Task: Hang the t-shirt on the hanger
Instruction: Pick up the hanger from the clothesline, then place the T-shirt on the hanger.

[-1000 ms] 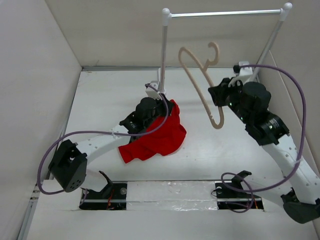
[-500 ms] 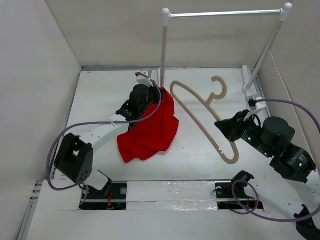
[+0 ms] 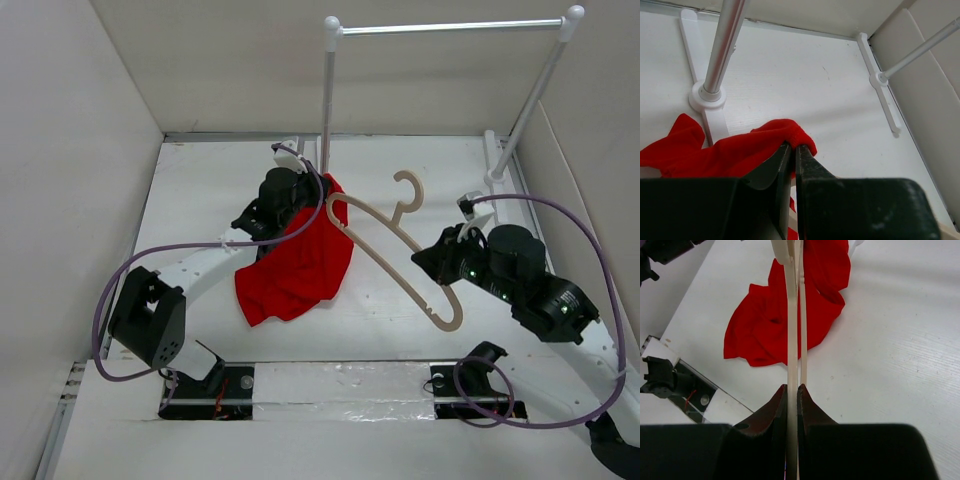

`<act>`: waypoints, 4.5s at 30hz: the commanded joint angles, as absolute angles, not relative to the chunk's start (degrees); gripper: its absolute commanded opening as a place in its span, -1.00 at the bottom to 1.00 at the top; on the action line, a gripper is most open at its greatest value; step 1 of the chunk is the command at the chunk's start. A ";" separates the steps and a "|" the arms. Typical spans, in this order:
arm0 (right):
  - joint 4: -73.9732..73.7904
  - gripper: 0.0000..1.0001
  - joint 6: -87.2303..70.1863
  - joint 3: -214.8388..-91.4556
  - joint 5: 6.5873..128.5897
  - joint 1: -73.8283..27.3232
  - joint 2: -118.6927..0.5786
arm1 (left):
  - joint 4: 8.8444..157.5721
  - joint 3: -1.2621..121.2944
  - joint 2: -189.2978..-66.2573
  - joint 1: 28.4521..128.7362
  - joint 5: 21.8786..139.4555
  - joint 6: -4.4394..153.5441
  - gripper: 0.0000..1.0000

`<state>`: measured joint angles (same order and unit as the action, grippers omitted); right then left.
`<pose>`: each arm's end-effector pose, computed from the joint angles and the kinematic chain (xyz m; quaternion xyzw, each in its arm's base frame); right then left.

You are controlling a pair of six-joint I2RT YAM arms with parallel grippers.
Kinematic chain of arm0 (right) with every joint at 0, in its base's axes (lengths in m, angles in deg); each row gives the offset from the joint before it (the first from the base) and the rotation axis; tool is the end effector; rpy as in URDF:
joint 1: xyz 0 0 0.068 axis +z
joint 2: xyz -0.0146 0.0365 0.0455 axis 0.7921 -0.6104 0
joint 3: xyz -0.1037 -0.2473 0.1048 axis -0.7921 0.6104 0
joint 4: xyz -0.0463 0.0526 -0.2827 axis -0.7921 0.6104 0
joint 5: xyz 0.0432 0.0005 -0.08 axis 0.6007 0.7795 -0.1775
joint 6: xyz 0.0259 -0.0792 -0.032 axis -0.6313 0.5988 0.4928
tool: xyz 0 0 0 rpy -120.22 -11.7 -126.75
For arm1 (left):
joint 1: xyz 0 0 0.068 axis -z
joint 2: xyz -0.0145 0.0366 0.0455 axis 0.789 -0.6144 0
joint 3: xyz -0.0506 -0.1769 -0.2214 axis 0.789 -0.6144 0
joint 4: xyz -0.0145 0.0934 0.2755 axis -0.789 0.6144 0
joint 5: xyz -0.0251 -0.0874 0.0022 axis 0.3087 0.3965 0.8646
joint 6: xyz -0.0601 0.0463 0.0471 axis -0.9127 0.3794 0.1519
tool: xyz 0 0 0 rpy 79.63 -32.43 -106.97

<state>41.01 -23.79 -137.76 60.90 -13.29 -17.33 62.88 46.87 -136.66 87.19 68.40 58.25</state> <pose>0.1423 0.1171 0.3910 -0.1264 0.8134 0.2948 0.4853 0.3478 -0.2375 0.3203 0.0216 0.7240 -0.3383 0.6007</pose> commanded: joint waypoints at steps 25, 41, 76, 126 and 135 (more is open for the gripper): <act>27.98 -1.00 -19.72 -141.51 61.34 -11.87 -21.48 | 62.28 45.76 -128.93 87.51 68.71 58.53 -1.00; 32.80 -1.00 -23.23 -139.66 62.85 -6.85 -18.16 | 65.27 47.61 -124.09 86.81 64.06 58.71 -1.00; 21.28 -1.00 -20.25 -145.72 39.30 2.29 -26.14 | 72.48 49.10 -113.55 89.10 49.73 61.08 -1.00; 18.12 -1.00 -17.36 -141.14 54.07 6.77 -27.01 | 80.04 58.16 -117.32 88.48 60.97 62.23 -1.00; 5.39 -1.00 -15.33 -140.71 48.69 5.99 -31.67 | 79.51 53.86 -112.49 89.10 64.74 60.56 -1.00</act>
